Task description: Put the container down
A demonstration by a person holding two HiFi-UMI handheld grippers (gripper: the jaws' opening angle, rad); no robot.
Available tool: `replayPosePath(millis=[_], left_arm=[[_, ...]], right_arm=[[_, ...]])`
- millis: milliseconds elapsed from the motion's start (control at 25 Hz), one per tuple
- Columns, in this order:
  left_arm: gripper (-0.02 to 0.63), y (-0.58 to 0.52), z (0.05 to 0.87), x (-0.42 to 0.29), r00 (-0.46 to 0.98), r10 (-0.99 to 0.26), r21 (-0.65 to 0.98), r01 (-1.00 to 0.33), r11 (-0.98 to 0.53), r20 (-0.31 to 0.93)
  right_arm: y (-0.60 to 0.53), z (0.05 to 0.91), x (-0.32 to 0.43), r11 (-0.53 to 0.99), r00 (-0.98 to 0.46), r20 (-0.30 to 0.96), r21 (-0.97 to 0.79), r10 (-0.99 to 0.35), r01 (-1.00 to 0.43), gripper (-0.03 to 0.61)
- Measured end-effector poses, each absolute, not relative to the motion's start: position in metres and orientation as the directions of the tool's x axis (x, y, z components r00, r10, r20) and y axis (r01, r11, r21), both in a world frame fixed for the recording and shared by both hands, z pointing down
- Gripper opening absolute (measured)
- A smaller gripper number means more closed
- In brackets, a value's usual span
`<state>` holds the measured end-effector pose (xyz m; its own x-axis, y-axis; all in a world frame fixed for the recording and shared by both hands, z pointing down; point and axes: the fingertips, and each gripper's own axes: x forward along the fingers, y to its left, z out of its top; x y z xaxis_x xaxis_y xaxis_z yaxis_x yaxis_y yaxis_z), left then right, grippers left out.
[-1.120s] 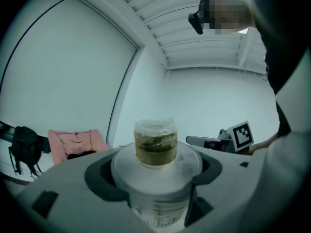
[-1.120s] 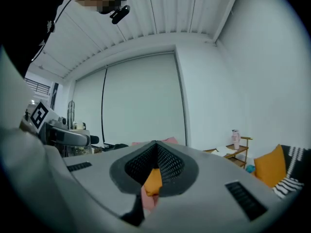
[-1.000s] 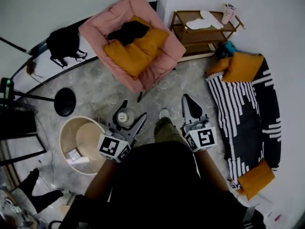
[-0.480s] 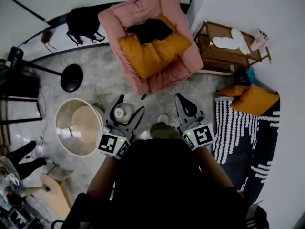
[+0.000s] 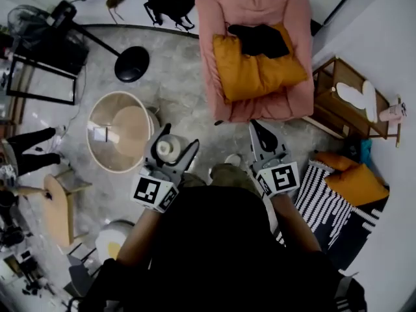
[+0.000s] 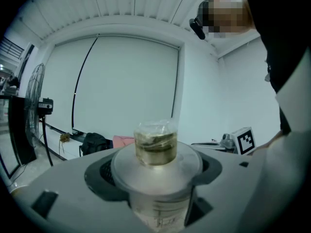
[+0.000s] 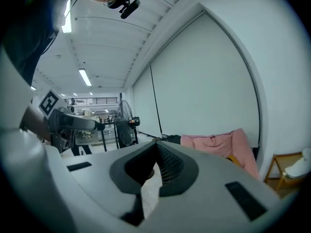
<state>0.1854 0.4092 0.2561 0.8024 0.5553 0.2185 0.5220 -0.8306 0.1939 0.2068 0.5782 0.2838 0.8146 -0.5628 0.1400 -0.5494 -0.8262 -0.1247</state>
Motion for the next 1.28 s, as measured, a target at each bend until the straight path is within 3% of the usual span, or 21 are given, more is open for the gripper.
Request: replayPosePath(millis=[480, 760, 1280], left_arm=[[0.35, 0.262, 0.237, 0.138, 0.941, 0.298, 0.186, 0.267, -0.945, 0.162], [0.35, 0.153, 0.234, 0.083, 0.977, 0.153, 0.201, 0.121, -0.972, 0.152], [0.35, -0.017, 0.287, -0.011, 0.973, 0.018, 0.185, -0.025, -0.982, 0.23]], right_arm=[[0.412, 0.277, 0.208, -0.624, 0.611, 0.138, -0.09, -0.78, -0.776, 0.021], [0.312, 0.266, 0.179, -0.56, 0.547, 0.152, -0.06, -0.823, -0.826, 0.021], [0.118, 0.265, 0.103, -0.457, 0.441, 0.189, -0.046, -0.877, -0.888, 0.021]])
